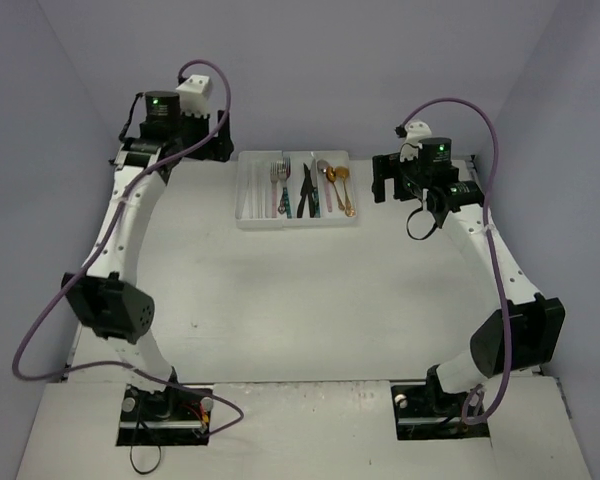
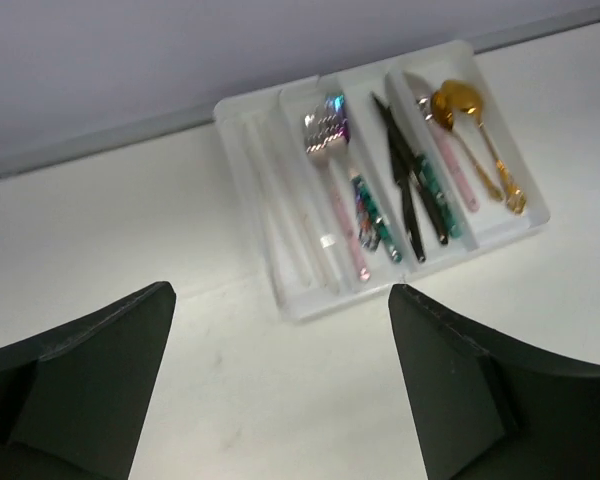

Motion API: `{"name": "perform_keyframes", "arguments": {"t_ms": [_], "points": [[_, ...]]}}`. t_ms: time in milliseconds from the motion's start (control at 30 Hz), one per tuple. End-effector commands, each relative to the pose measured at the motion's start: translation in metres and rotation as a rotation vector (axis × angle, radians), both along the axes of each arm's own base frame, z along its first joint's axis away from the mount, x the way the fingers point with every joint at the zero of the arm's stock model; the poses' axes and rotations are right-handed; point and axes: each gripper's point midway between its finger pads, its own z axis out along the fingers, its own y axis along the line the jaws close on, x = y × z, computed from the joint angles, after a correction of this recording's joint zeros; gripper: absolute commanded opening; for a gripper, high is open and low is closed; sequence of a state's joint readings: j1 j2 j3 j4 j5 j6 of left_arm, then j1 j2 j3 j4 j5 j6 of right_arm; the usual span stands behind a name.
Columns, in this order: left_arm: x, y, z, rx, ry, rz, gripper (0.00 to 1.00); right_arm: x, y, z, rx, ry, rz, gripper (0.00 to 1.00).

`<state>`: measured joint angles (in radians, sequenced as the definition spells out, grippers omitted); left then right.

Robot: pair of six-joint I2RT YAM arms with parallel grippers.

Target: Sort the eating utensils into containers

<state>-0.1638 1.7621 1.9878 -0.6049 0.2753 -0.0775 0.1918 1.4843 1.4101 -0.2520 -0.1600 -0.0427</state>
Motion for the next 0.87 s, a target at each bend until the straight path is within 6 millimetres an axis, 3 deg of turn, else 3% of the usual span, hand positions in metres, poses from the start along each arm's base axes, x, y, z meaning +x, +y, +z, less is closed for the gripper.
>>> {"name": "perform_keyframes", "arguments": {"t_ms": [0, 100, 133, 167, 233, 333, 467, 633, 833], "points": [[-0.046, 0.074, -0.046, 0.181, 0.105, 0.201, 0.87, 0.024, -0.066, -0.022, -0.114, 0.031, -0.2, 1.0], [-0.076, 0.108, -0.059, 0.249, 0.133, 0.327, 0.87, 0.027, -0.081, -0.047, -0.104, 0.091, -0.235, 1.0], [-0.087, 0.121, -0.077, 0.271, 0.171, 0.359, 0.87, 0.027, -0.087, -0.055, -0.104, 0.11, -0.242, 1.0], [-0.098, 0.129, -0.08, 0.276, 0.171, 0.381, 0.87, 0.026, -0.091, -0.06, -0.107, 0.12, -0.247, 1.0], [-0.117, 0.143, -0.105, 0.28, 0.22, 0.408, 0.87, 0.024, -0.099, -0.058, -0.103, 0.115, -0.259, 1.0], [-0.133, 0.158, -0.116, 0.248, 0.228, 0.448, 0.87, 0.02, -0.099, -0.049, -0.091, 0.096, -0.252, 1.0], [-0.134, 0.161, -0.115, 0.226, 0.228, 0.47, 0.87, 0.016, -0.099, -0.041, -0.084, 0.076, -0.248, 1.0], [-0.121, 0.164, -0.099, 0.197, 0.201, 0.501, 0.87, 0.014, -0.097, -0.035, -0.079, 0.059, -0.242, 1.0], [-0.116, 0.163, -0.102, 0.162, 0.214, 0.527, 0.87, 0.008, -0.097, -0.033, -0.078, 0.049, -0.238, 1.0]]}}
